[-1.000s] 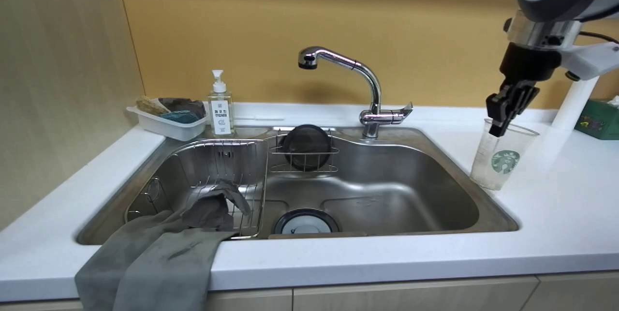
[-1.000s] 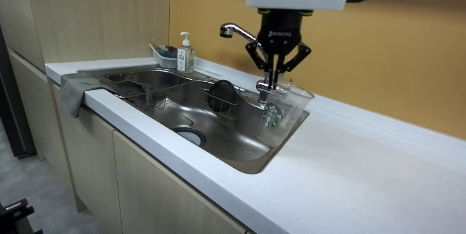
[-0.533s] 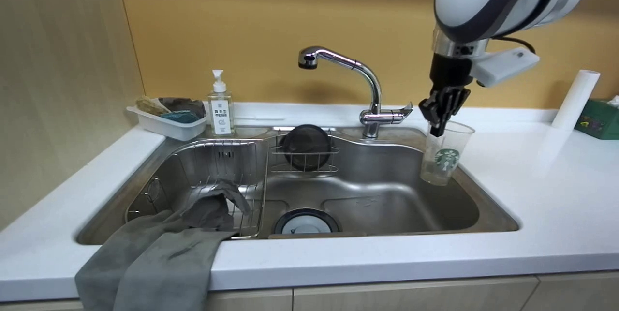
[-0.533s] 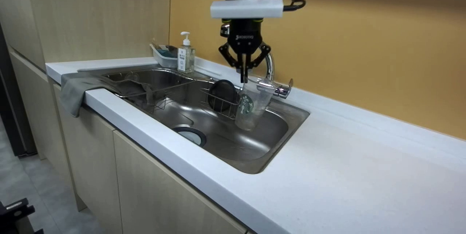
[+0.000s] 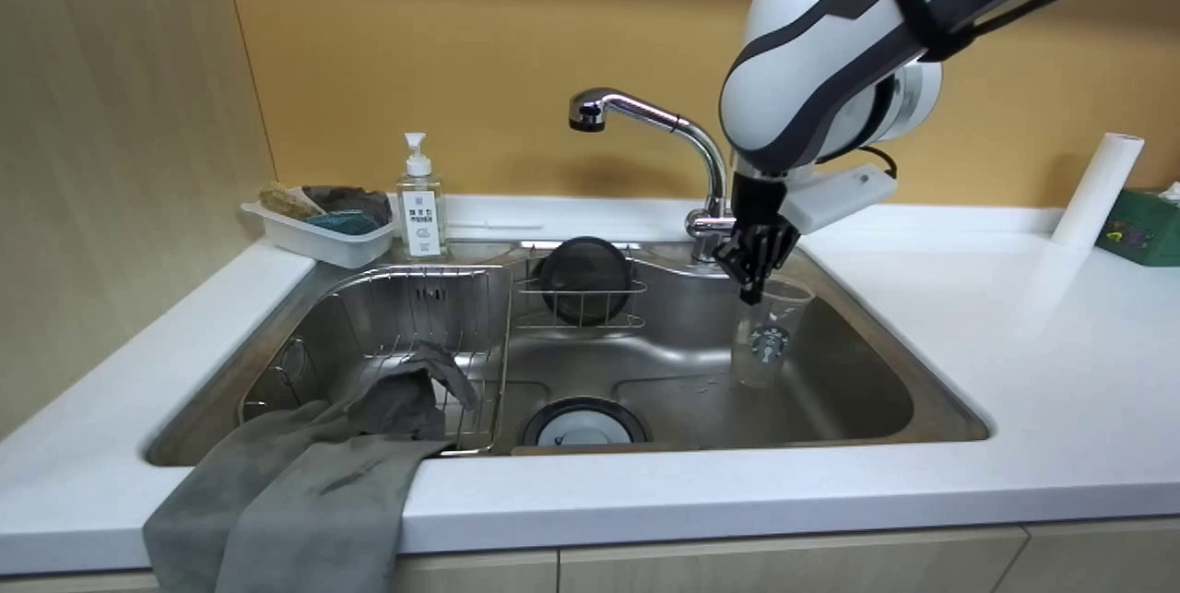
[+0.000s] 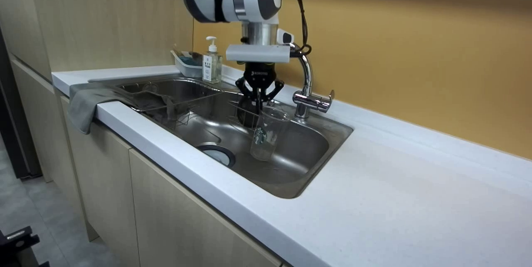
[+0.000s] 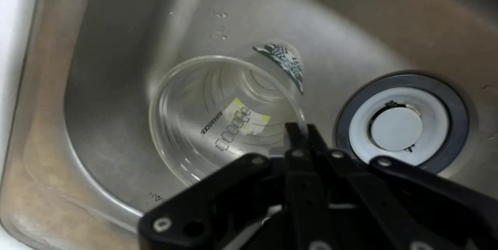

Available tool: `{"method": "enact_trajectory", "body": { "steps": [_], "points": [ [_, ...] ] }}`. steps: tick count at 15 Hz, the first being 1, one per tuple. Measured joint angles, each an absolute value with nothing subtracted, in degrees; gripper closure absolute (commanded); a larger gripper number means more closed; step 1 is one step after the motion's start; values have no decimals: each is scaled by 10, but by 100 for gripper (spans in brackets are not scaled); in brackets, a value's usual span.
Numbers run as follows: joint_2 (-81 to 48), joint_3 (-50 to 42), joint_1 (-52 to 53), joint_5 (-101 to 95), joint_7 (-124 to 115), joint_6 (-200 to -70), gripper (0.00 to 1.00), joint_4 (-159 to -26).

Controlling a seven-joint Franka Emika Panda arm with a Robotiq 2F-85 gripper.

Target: Put the cup in the sink

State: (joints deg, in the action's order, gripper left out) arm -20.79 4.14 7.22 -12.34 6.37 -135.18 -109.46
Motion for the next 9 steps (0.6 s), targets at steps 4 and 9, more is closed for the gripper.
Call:
{"method": "enact_trajectory", "body": {
  "steps": [4,9],
  "points": [
    [-234,41,75,-123,57,-1359,99,-1075],
    [-235,25,79,-161,47,-1392,99,-1089]
  ]
}}
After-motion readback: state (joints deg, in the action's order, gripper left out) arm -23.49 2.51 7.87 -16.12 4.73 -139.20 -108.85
